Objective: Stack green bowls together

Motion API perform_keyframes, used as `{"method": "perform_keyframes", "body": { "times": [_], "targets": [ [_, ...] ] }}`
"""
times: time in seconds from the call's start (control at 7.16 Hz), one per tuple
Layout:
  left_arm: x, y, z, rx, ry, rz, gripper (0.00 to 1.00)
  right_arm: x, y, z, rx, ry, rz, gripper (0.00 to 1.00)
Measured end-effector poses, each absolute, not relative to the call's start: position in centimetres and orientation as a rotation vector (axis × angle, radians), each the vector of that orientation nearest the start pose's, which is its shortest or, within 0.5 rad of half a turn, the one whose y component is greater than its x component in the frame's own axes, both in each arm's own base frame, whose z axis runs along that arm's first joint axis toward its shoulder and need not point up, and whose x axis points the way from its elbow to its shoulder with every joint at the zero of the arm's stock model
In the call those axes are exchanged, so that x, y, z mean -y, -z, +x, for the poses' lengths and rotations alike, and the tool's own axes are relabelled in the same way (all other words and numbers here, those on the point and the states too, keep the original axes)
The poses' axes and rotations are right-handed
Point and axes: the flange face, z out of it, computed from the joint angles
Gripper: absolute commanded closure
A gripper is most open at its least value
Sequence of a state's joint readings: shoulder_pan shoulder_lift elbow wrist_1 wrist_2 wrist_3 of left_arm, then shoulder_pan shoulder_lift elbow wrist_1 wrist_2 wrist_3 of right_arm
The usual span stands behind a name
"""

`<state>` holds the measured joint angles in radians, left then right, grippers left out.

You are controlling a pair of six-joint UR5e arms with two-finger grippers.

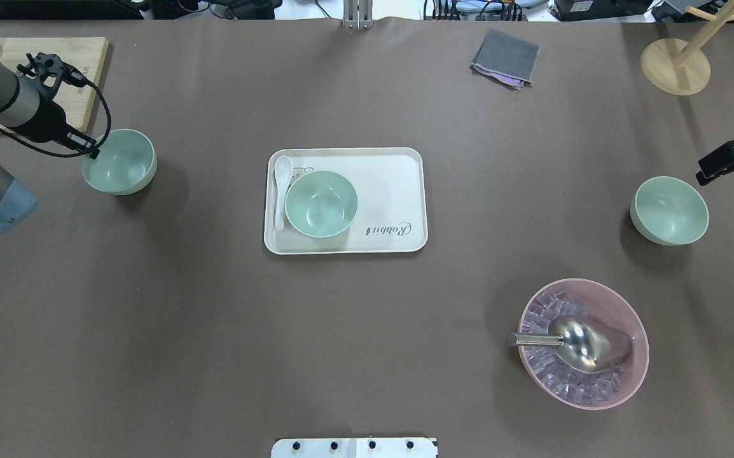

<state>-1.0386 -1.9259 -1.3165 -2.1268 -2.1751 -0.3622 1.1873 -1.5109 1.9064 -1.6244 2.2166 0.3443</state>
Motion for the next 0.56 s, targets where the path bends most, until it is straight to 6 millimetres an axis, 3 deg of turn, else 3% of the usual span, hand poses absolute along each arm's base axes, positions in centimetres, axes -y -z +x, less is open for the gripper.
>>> {"method": "perform_keyframes", "body": {
  "times": [0.28, 0.56],
  "targets": [
    [61.3, -51.1, 27.2, -0.819, -0.367, 0.351, 1.00, 49.9, -47.7, -12.2, 0.716, 0.149, 0.082, 0.00],
    [60.9, -45.7, 27.2, -0.868, -0.374, 0.382, 1.00, 49.9, -47.7, -12.2, 0.716, 0.150, 0.082, 0.00]
  ]
}}
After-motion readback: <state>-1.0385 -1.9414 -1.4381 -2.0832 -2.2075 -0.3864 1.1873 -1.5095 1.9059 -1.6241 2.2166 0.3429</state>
